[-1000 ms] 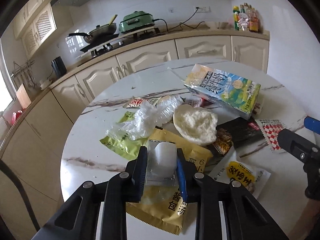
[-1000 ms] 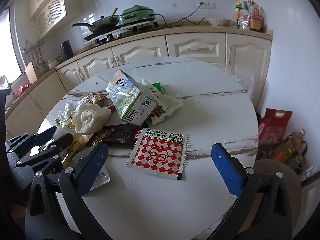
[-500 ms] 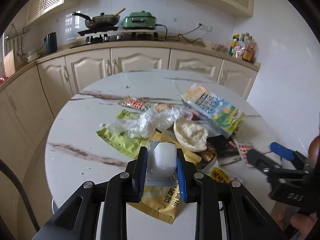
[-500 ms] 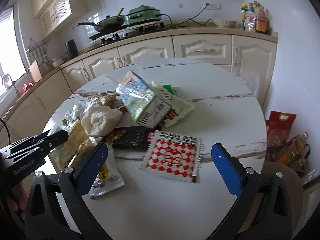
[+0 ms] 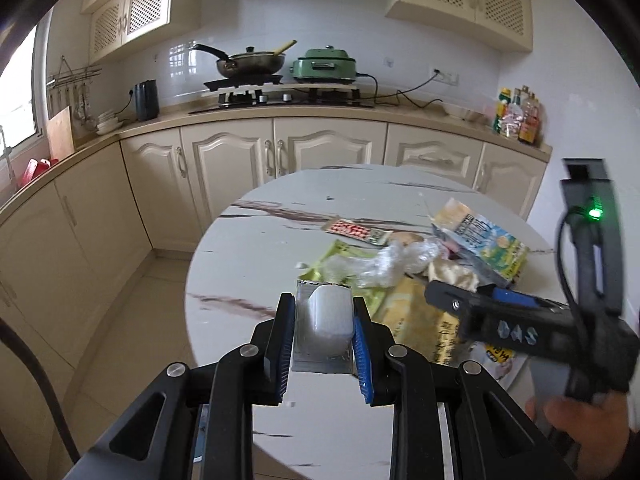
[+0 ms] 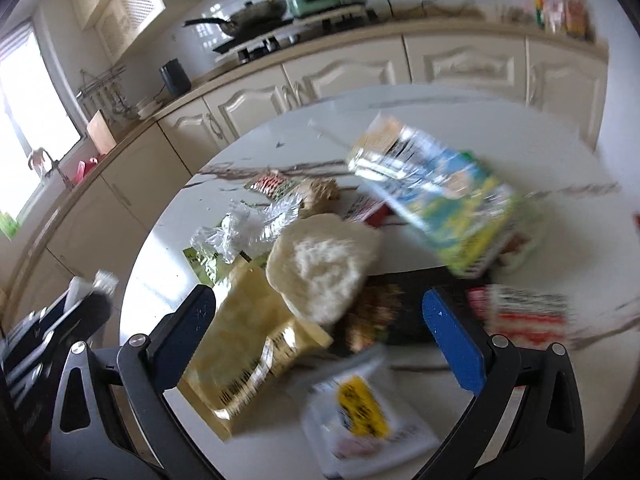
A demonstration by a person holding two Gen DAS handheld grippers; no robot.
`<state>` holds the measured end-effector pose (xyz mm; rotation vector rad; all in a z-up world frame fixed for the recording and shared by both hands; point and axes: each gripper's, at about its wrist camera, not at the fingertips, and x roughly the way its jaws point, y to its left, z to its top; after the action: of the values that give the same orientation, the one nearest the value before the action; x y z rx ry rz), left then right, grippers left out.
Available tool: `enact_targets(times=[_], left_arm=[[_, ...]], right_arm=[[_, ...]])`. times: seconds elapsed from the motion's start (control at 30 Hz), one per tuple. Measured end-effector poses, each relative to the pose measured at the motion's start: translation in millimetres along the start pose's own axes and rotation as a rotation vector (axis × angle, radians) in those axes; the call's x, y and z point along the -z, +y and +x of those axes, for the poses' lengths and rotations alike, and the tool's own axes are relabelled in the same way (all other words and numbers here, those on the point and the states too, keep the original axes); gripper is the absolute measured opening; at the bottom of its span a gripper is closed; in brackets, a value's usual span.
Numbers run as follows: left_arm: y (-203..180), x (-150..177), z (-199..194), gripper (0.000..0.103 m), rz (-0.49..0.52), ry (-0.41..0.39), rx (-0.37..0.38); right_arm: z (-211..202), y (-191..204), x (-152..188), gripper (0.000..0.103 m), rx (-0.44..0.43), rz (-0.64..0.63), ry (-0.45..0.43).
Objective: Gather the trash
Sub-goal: 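Grasp the white packet with the left tool while the right tool grasps the white bread bag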
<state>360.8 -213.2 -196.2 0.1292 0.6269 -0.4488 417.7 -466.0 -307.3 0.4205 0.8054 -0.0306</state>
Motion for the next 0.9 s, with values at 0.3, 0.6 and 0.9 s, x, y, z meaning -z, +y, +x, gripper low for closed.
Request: enact_targets(times=[0.3,0.6,0.9], left_arm=[[25.0,5.1,-3.4,0.023,-0.049,0.002,0.024],[45.6,6.9,-15.7,0.023,-0.082,-0.009,0.059],[84.5,16.7,-52.8,0.023,-0.153,-0.05,0.072]], right_arm=[[29.1,-1.0,-16.0,0.085,0.064,0.005,0.039],[16.3,5.1,-13.0,0.054,0.109,-0.048,0.014],[-41.2,45.7,-4.1,0.054,0.106,-0.132,-0.086]])
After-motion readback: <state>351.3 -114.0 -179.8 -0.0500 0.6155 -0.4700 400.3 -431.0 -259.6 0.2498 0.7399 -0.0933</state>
